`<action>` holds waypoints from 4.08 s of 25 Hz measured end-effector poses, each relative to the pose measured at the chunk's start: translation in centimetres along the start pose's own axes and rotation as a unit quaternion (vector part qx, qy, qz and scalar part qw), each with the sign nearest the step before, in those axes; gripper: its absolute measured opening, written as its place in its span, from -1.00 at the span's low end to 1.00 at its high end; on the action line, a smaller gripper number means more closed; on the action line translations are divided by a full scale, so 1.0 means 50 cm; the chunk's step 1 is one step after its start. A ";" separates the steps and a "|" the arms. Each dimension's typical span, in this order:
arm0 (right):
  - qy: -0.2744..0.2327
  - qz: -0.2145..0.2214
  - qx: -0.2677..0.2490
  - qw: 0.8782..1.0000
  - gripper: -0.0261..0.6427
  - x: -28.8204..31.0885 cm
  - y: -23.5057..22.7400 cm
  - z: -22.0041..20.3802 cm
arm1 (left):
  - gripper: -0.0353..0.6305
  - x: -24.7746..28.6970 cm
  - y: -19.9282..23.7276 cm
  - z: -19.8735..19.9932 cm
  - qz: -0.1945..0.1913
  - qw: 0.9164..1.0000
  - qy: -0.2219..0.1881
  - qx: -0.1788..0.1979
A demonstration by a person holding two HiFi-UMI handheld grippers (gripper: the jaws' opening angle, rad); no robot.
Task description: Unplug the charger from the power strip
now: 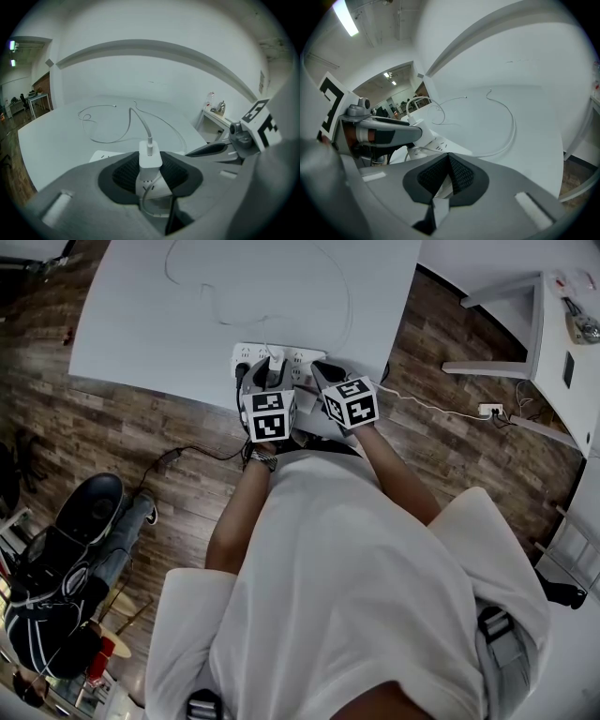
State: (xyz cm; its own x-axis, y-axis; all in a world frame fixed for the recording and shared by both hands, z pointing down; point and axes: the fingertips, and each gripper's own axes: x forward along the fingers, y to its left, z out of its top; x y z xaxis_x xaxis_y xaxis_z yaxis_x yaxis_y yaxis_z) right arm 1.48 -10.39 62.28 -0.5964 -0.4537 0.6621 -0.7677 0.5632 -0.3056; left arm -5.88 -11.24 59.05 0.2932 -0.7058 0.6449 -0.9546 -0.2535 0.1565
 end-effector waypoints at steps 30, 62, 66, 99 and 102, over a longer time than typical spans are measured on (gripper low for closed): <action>-0.001 0.007 0.000 1.000 -0.92 -0.005 0.002 0.000 | -0.47 -0.004 0.001 0.009 -0.001 1.000 0.002 -0.022; -0.005 0.008 0.002 1.000 -0.92 -0.002 -0.001 0.001 | -0.47 -0.027 -0.008 0.019 -0.018 0.999 -0.038 -0.033; -0.006 0.009 0.002 1.000 -0.92 -0.002 -0.002 -0.002 | -0.47 -0.031 -0.008 0.028 -0.033 0.997 -0.047 -0.043; -0.003 0.019 -0.008 1.000 -0.92 -0.004 0.003 -0.003 | -0.38 -0.009 -0.001 0.009 -0.046 0.995 0.025 -0.082; -0.002 0.020 0.005 1.000 -0.92 -0.005 0.001 -0.004 | -0.35 -0.012 0.014 0.006 -0.009 0.998 0.031 -0.056</action>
State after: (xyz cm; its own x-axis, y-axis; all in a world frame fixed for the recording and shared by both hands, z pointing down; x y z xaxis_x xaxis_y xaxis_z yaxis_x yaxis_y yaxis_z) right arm 1.62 -10.11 62.24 -0.6277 -0.4342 0.6461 -0.7454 0.5745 -0.3381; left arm -6.72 -11.17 58.56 0.3097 -0.6582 0.6862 -0.9502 -0.1874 0.2491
